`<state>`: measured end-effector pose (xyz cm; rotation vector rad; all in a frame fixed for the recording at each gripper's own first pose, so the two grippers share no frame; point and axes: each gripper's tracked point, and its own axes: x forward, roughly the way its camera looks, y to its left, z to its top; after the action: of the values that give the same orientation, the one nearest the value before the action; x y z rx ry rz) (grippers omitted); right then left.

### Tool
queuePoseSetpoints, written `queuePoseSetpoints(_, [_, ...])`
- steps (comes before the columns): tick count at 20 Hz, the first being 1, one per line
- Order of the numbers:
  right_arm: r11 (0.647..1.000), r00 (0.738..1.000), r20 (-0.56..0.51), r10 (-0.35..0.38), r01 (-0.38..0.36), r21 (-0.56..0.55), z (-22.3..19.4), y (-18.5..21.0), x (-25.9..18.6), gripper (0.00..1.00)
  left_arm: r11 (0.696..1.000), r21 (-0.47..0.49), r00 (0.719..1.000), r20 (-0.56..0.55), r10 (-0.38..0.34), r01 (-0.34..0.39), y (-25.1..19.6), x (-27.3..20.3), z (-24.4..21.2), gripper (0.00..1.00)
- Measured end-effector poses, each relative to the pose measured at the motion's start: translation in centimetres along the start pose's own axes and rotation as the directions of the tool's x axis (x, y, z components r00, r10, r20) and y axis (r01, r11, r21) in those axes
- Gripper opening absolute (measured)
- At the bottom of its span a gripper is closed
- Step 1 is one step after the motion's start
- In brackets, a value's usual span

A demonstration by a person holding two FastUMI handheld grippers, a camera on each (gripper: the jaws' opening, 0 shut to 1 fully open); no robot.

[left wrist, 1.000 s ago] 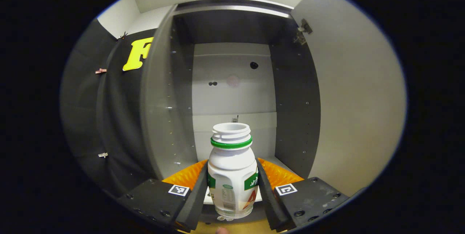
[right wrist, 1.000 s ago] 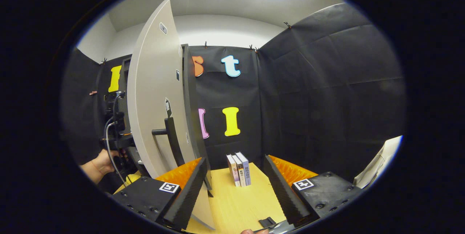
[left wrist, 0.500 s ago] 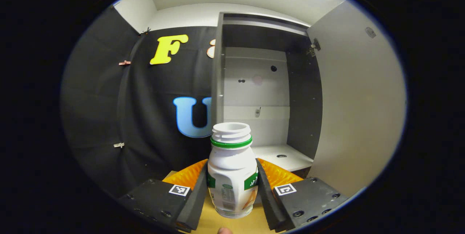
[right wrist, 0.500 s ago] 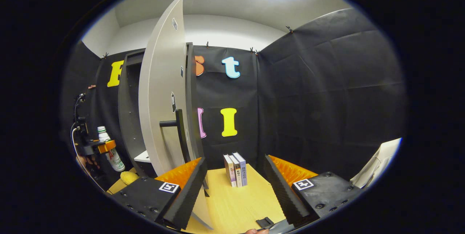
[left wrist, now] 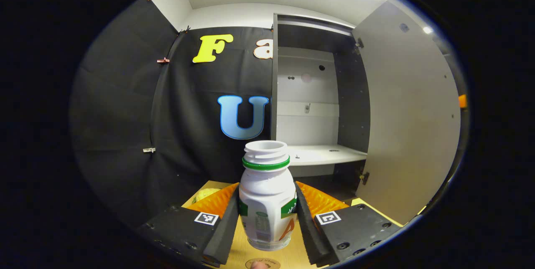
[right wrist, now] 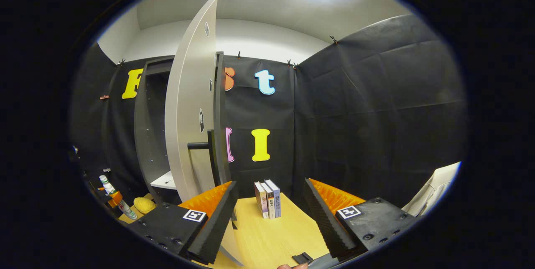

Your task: Open the cabinet door with the right hand, grasp the bottle in the cabinet with the left hand and place it on the coaster, then close the cabinet door with the right hand.

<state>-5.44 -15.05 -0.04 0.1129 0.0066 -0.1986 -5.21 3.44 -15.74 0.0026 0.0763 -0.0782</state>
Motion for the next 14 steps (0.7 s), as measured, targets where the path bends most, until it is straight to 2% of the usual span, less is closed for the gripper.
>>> queuePoseSetpoints(4, [1.0, 1.0, -0.004, -0.004, 0.004, 0.005, -0.2, 0.1, 0.2, 1.0, 1.0, 0.02, 1.0, 0.026, -0.015, 0.015, 0.0, -1.4, -4.2, 0.7])
queuePoseSetpoints(9, [1.0, 1.0, -0.012, -0.015, 0.015, 0.008, -0.1, -0.2, 0.4, 0.98, 0.998, 0.026, 0.998, -0.038, -0.052, 0.053, -0.6, -1.8, -11.2, 0.7])
queuePoseSetpoints(14, [1.0, 0.999, -0.041, -0.013, 0.014, 0.019, -0.4, -0.3, 0.3, 0.98, 0.998, 0.025, 0.997, -0.065, -0.052, 0.054, -0.5, -1.1, -15.6, 0.7])
